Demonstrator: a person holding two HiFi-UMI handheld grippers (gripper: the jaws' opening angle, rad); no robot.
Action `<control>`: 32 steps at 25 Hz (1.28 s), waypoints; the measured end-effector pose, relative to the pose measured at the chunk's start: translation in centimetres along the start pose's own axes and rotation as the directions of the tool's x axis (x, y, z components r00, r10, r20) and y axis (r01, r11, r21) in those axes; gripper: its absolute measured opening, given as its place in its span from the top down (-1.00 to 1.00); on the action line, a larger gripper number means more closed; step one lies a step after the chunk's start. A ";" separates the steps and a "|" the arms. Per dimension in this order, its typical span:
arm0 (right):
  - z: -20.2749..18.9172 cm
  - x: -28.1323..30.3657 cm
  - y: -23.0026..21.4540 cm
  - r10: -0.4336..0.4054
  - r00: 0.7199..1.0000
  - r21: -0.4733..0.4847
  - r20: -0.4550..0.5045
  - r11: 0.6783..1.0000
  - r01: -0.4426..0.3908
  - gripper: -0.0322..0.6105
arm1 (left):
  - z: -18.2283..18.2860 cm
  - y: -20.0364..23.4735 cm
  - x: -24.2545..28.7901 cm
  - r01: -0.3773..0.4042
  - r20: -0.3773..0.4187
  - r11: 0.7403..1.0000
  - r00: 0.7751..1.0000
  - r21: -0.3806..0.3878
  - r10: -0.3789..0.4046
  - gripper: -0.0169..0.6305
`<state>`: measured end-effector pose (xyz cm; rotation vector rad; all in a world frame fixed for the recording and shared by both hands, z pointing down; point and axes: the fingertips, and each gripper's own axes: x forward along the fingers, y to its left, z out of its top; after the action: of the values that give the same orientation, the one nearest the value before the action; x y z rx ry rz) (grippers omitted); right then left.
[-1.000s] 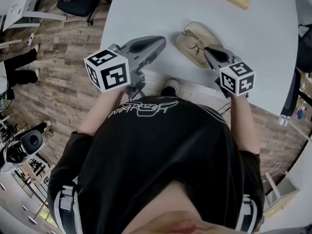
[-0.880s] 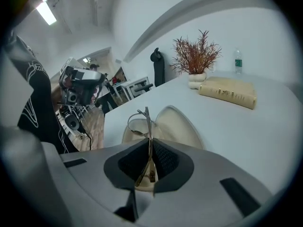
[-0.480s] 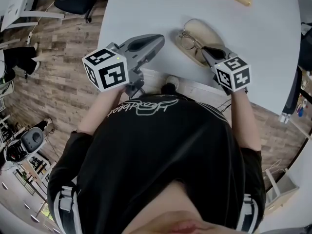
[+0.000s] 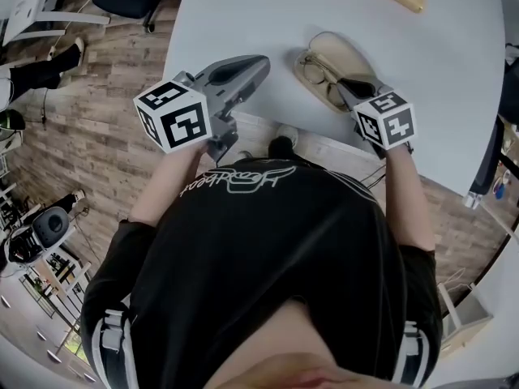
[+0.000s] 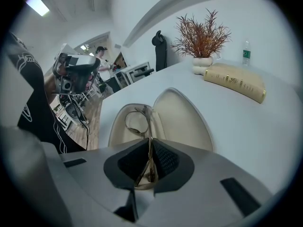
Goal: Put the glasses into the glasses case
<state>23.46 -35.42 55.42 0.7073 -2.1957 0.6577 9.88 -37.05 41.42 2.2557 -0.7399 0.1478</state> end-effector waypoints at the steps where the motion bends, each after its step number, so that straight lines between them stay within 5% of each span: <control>1: 0.0 0.0 -0.1 0.001 1.000 0.004 -0.001 1.000 -0.001 0.82 | 0.0 0.1 0.0 -0.004 0.000 1.000 1.000 0.002 0.004 0.93; 10: 0.1 0.1 -0.8 0.019 0.999 0.074 0.034 0.997 -0.022 0.81 | -0.1 -0.2 -1.4 -0.018 0.051 0.999 0.999 -0.037 0.020 0.93; 12: 0.4 -0.1 -0.5 0.008 0.999 0.081 0.046 0.997 -0.012 0.59 | -0.5 -0.5 -2.6 -0.027 0.060 0.999 0.998 -0.039 0.029 0.93; 16: 2.1 -2.1 -0.2 -0.089 0.987 0.046 0.137 0.995 0.083 0.45 | -1.5 -1.6 -4.9 -0.032 0.072 0.999 0.997 -0.037 0.035 0.93; 20: 4.9 -6.7 1.1 -0.202 0.909 -0.004 0.364 0.976 0.218 0.45 | -2.8 -3.4 -6.4 -0.018 0.080 0.999 0.997 -0.032 0.020 0.93; 27: 7.3 -15.8 9.2 -0.134 0.746 0.015 0.652 0.986 0.164 0.45 | -4.7 -8.2 -9.7 0.018 0.130 1.000 0.991 0.011 -0.019 0.93; 32: 7.6 -21.9 15.3 -0.078 0.650 0.003 0.756 0.993 0.115 0.45 | -5.6 -11.9 -12.5 0.024 0.169 0.999 0.985 0.045 -0.031 0.93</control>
<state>22.66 -23.03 30.56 1.2375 -2.8871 0.2499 6.69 -20.74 34.09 2.3391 -0.8002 -0.0426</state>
